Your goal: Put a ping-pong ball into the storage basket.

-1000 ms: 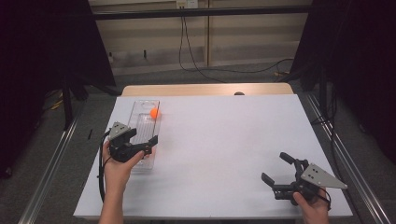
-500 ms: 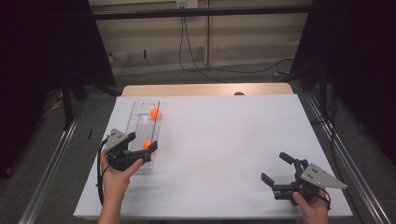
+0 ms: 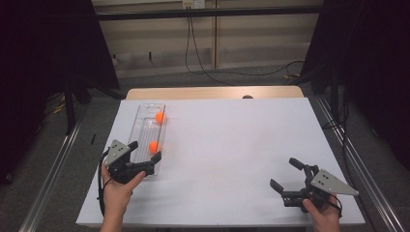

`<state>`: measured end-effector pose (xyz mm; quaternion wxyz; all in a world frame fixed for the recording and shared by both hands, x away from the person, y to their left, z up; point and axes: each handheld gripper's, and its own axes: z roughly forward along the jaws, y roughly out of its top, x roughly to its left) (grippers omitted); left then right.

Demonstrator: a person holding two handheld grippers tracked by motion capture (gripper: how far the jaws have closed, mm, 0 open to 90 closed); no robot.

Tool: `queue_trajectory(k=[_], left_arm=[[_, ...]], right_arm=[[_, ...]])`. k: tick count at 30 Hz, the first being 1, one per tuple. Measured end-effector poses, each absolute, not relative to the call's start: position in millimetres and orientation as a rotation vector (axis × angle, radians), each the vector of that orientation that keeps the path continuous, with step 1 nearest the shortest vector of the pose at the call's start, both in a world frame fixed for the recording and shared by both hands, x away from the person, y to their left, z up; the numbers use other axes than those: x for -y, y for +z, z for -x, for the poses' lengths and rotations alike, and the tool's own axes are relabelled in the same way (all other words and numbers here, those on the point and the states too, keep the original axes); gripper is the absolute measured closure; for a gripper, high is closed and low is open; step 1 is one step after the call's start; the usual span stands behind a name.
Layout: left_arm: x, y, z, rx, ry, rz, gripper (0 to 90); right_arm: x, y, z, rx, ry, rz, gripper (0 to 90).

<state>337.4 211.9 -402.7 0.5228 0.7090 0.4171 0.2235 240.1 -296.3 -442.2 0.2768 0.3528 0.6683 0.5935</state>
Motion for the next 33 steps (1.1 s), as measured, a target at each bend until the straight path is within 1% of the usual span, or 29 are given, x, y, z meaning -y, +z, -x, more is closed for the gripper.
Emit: queue_trajectory(k=[4, 11, 25, 33], left_arm=[[-212, -406, -335, -1.000, 0.516, -1.685, 4.2], [-214, -408, -332, -1.002, 0.532, -1.662, 4.2], [-226, -413, -324, -1.000, 0.521, -1.599, 3.7], [-225, -420, -320, -0.989, 0.530, -1.603, 3.6]], right_arm=[[296, -442, -240, -1.795, 1.594, -0.947, 2.2], [296, -442, -240, -1.795, 1.595, -0.946, 2.2], [296, -442, -240, -1.799, 1.594, -0.941, 2.2], [294, -442, -240, -1.804, 1.594, -0.936, 2.2]])
